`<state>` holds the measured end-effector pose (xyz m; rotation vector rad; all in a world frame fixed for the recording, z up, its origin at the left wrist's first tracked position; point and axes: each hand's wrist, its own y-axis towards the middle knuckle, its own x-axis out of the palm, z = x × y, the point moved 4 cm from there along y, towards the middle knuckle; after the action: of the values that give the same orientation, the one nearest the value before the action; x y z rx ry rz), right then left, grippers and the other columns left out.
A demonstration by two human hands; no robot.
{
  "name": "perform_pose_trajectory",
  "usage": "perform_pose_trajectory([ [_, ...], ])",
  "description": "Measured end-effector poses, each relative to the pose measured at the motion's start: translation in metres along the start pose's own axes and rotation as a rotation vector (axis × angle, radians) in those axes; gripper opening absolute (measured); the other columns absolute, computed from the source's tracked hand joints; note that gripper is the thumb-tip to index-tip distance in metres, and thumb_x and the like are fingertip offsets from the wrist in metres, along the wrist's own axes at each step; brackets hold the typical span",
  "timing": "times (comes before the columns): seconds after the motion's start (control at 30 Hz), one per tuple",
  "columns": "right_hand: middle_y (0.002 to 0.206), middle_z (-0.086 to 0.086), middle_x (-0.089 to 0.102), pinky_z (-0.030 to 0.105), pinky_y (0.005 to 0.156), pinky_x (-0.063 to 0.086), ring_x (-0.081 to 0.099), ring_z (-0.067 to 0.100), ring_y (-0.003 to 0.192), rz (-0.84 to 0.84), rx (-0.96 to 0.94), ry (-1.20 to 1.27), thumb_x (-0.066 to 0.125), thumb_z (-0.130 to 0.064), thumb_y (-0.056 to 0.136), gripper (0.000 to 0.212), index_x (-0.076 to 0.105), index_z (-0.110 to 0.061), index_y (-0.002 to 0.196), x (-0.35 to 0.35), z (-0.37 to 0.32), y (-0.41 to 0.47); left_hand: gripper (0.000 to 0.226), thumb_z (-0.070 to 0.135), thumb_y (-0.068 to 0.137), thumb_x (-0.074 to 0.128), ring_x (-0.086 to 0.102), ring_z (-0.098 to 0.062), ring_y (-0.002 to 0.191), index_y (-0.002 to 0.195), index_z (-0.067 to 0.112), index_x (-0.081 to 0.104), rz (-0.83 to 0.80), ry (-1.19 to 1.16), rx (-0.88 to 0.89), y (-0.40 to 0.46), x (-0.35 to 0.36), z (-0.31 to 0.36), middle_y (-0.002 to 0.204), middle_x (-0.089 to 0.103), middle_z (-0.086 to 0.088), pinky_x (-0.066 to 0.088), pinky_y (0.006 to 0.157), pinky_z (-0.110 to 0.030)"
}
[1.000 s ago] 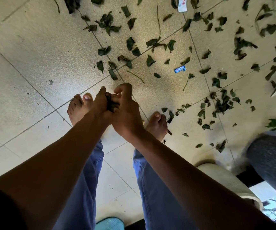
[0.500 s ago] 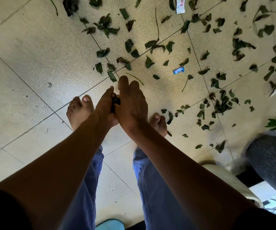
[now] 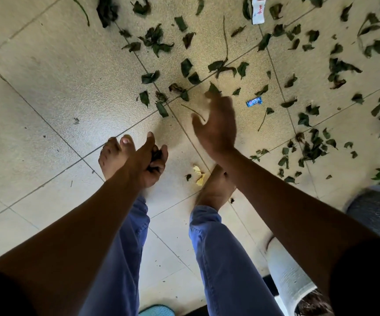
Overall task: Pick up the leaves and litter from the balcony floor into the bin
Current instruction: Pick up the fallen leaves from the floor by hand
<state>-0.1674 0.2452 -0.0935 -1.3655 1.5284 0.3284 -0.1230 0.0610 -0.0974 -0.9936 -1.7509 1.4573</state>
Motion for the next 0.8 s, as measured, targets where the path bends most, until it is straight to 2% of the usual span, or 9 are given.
perform_pose_trajectory([
  [0.1, 0.135, 0.014, 0.046, 0.034, 0.077, 0.050, 0.049, 0.031, 0.120, 0.053, 0.051, -0.239, 0.083, -0.044, 0.075, 0.078, 0.046, -0.019, 0.138, 0.006, 0.022, 0.032, 0.038, 0.056, 0.092, 0.064, 0.051, 0.002, 0.046, 0.070, 0.025, 0.057, 0.112, 0.086, -0.019, 0.022, -0.031, 0.007, 0.070, 0.056, 0.012, 0.003, 0.028, -0.010],
  [0.13, 0.134, 0.014, 0.047, 0.037, 0.081, 0.052, 0.048, 0.032, 0.120, 0.041, 0.015, -0.292, 0.084, -0.045, 0.073, 0.077, 0.047, -0.019, 0.136, 0.009, 0.024, 0.040, 0.042, 0.066, 0.088, 0.062, 0.045, 0.000, 0.044, 0.071, 0.028, 0.056, 0.126, 0.119, -0.009, 0.031, -0.041, 0.010, 0.072, 0.051, 0.014, -0.010, 0.034, -0.007],
  [0.17, 0.132, 0.014, 0.048, 0.040, 0.082, 0.055, 0.049, 0.033, 0.118, 0.021, -0.038, -0.327, 0.084, -0.043, 0.074, 0.073, 0.049, -0.018, 0.132, 0.014, 0.024, 0.045, 0.046, 0.071, 0.085, 0.061, 0.042, -0.002, 0.043, 0.071, 0.028, 0.055, 0.094, 0.112, -0.084, 0.031, -0.041, 0.008, 0.072, 0.048, 0.014, -0.010, 0.044, 0.000],
  [0.2, 0.130, 0.014, 0.048, 0.040, 0.079, 0.056, 0.050, 0.033, 0.116, -0.008, -0.096, -0.345, 0.083, -0.039, 0.076, 0.066, 0.051, -0.017, 0.129, 0.019, 0.022, 0.047, 0.045, 0.068, 0.088, 0.060, 0.038, -0.004, 0.041, 0.070, 0.027, 0.053, 0.114, 0.168, -0.028, 0.028, -0.043, 0.009, 0.069, 0.047, 0.013, -0.010, 0.036, -0.007],
  [0.23, 0.128, 0.015, 0.048, 0.040, 0.076, 0.056, 0.051, 0.032, 0.114, -0.043, -0.149, -0.348, 0.082, -0.032, 0.078, 0.059, 0.053, -0.015, 0.126, 0.025, 0.020, 0.048, 0.044, 0.060, 0.093, 0.060, 0.035, -0.003, 0.040, 0.068, 0.024, 0.051, 0.092, 0.150, -0.025, 0.020, -0.038, 0.006, 0.064, 0.047, 0.011, 0.003, 0.029, -0.012],
  [0.3, 0.122, 0.017, 0.050, 0.040, 0.073, 0.057, 0.055, 0.033, 0.107, -0.108, -0.235, -0.335, 0.077, -0.019, 0.082, 0.045, 0.055, -0.010, 0.121, 0.037, 0.015, 0.047, 0.044, 0.050, 0.097, 0.059, 0.034, -0.002, 0.040, 0.070, 0.018, 0.046, 0.019, 0.113, -0.022, 0.011, -0.029, 0.000, 0.060, 0.046, 0.006, 0.017, 0.030, -0.013],
  [0.57, 0.101, 0.021, 0.060, 0.037, 0.059, 0.050, 0.062, 0.038, 0.082, -0.262, -0.516, -0.464, 0.064, 0.009, 0.079, 0.031, 0.060, 0.000, 0.108, 0.052, 0.008, 0.028, 0.041, 0.043, 0.097, 0.063, 0.036, -0.002, 0.043, 0.070, 0.018, 0.045, -0.022, 0.154, -0.021, 0.004, -0.018, 0.007, 0.061, 0.047, 0.005, 0.019, 0.033, -0.013],
  [0.67, 0.096, 0.023, 0.063, 0.035, 0.059, 0.049, 0.065, 0.039, 0.080, -0.265, -0.469, -0.485, 0.064, 0.008, 0.079, 0.029, 0.061, 0.001, 0.107, 0.055, 0.002, 0.027, 0.043, 0.044, 0.097, 0.062, 0.036, -0.003, 0.042, 0.068, 0.018, 0.045, -0.047, 0.240, -0.001, 0.003, -0.012, 0.010, 0.061, 0.047, 0.004, 0.019, 0.034, -0.013],
  [0.8, 0.095, 0.021, 0.066, 0.028, 0.063, 0.035, 0.065, 0.037, 0.084, -0.210, -0.225, -0.363, 0.061, -0.005, 0.085, 0.015, 0.063, -0.003, 0.100, 0.058, 0.006, 0.030, 0.043, 0.044, 0.098, 0.062, 0.036, -0.006, 0.044, 0.069, 0.017, 0.045, -0.056, 0.455, 0.066, -0.003, -0.001, 0.013, 0.061, 0.048, 0.002, 0.020, 0.034, -0.015],
])
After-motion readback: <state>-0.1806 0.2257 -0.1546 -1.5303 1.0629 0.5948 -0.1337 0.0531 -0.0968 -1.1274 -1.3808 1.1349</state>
